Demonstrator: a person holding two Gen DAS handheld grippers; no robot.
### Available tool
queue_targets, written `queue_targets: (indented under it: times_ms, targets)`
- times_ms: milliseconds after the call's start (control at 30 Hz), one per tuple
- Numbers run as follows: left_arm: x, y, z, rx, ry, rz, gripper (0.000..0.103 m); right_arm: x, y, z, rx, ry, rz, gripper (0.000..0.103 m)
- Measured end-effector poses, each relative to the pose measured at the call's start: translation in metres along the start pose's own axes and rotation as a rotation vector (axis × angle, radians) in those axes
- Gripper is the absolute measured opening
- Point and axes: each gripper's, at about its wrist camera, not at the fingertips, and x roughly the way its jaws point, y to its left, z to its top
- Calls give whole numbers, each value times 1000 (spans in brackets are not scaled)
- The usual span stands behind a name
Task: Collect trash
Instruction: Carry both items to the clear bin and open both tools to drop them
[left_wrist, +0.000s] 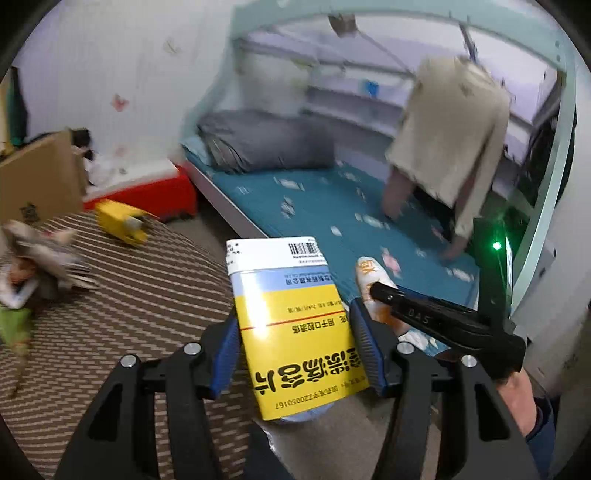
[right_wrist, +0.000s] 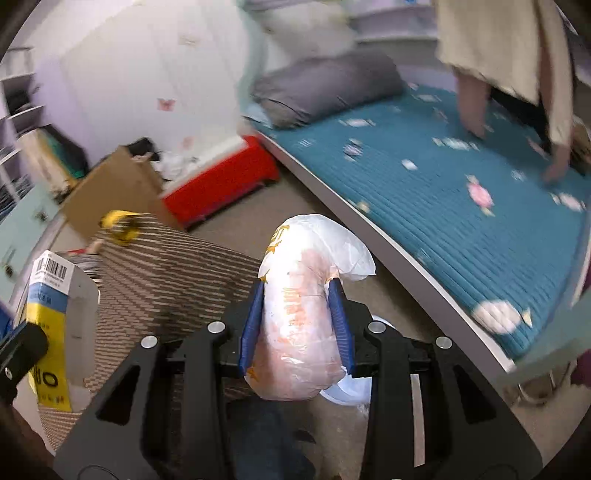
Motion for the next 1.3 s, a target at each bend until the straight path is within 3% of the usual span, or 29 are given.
queue_targets:
  times_ms: [200,367,467,567,600,633,667,767,867,1033,1300]
  targets:
    - [100,-35,-28,16,178,-20,56,69,-69,-25,134,145,-15,35]
    - [171,-37,-52,37,311,8,56,129,-99,-45,205,258,-4,35]
    - [209,-30,-61,-3,381,0,56,159,-112,-55,258,310,12,36]
    - [243,-34,-66,23,429,0,58,179,-123,-60,299,340,31,43]
    - [249,-34,-67,31,435,7,62,185,-128,-61,321,353,44,52]
    - [256,-35,-68,41,442,22,77,188,-132,-63,344,356,55,57]
    - [261,-34,-69,45,446,54,85,190,-135,-65,365,355,62,63]
    - [258,-28,-70,34,442,94,89,186,-140,-69,382,338,34,87]
    - [243,-23,-68,43,426,121,91,171,-138,-69,386,308,10,97]
    - [217,-29,-65,69,377,121,91,131,-131,-62,349,235,-64,97]
    - [143,-46,-40,111,225,84,91,47,-94,-33,313,39,-73,97]
